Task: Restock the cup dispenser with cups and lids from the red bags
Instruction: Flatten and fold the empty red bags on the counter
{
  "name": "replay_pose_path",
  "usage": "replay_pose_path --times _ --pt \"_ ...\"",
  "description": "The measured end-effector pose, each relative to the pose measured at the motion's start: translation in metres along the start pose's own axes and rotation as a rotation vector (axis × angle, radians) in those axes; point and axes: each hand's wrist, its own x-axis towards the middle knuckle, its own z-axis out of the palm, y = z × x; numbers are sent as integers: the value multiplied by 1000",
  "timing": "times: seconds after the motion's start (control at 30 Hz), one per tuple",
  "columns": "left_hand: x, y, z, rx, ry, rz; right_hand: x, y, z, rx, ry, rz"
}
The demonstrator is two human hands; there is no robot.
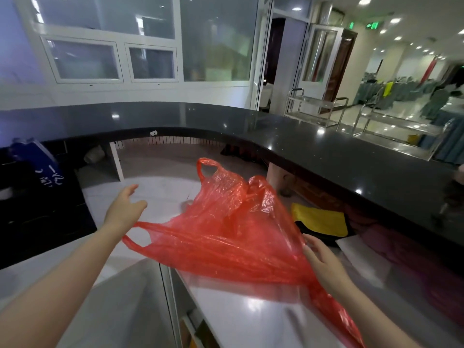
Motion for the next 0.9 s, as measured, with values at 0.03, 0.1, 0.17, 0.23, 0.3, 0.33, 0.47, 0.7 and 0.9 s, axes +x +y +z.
replay_pose_path --times 0.03,0.1,0.17,0.23,0.3,0.33,0.47,0.7,0.9 --pt "-3 6 4 24 -22 41 1 -1 2 -11 -15 -18" --pt "-8 15 12 66 -78 116 2 1 7 -67 -47 -56" --pt "-13 22 19 84 -144 174 3 4 12 -167 -103 -61" --pt "-16 27 25 94 -199 208 2 2 15 -245 -184 -62" --pt "-16 32 30 108 -240 229 1 -1 17 -248 -178 -64" --pt "-16 35 33 106 -257 232 1 -3 17 -233 -127 -58" --pt "-5 43 41 71 -274 231 12 -12 11 -242 39 -42" --pt "28 51 42 15 -332 202 44 -29 21 -310 35 1" --pt "62 84 51 21 -404 347 77 -38 28 -266 209 56"
